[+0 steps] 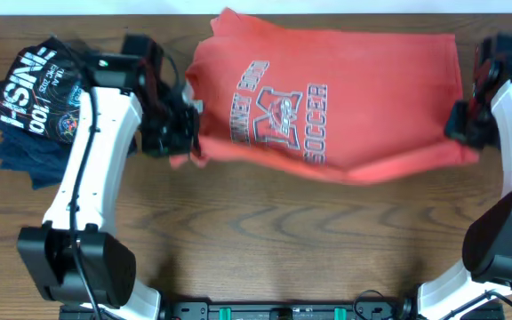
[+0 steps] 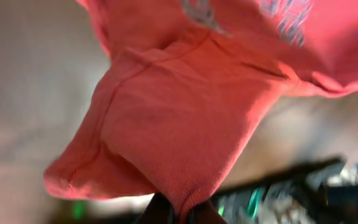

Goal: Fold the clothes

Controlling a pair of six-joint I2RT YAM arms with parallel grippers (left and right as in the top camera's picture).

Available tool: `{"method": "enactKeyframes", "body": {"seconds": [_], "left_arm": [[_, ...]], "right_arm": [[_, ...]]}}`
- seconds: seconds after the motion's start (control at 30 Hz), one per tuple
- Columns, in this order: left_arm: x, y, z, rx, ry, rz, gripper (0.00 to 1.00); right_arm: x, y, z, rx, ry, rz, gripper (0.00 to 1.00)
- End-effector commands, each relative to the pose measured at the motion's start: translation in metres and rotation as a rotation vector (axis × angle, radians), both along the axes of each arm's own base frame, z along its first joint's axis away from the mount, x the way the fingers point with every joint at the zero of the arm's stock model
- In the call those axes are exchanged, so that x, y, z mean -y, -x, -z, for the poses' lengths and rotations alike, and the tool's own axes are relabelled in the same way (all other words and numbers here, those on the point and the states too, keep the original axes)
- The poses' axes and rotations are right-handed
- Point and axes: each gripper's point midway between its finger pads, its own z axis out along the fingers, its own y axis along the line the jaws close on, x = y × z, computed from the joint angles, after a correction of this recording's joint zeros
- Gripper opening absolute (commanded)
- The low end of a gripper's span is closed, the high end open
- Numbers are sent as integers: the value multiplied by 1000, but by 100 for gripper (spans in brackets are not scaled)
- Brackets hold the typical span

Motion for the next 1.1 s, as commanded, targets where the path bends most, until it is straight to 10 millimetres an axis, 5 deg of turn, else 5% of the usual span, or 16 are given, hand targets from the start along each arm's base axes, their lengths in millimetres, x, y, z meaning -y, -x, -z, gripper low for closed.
{"method": "enactKeyframes", "body": {"seconds": [0.0,0.3,0.73,0.9,1.07], "left_arm": [[2,33,17,-106,8,103,6],[-5,90,45,-217,7,159,6],[-10,133,23,56,9,-10,6],[-27,136,23,151,-84,-56,6],[-27,113,19,256,-82,-67,6]], "right_arm": [[13,31,19,-90,11,98,1],[7,84,59,-233,-115,198,1],[-6,114,72,-290,-140,222,1],[-6,113,60,-249,-130,220,1],[-4,109,50,-191,-115,216,1]]}}
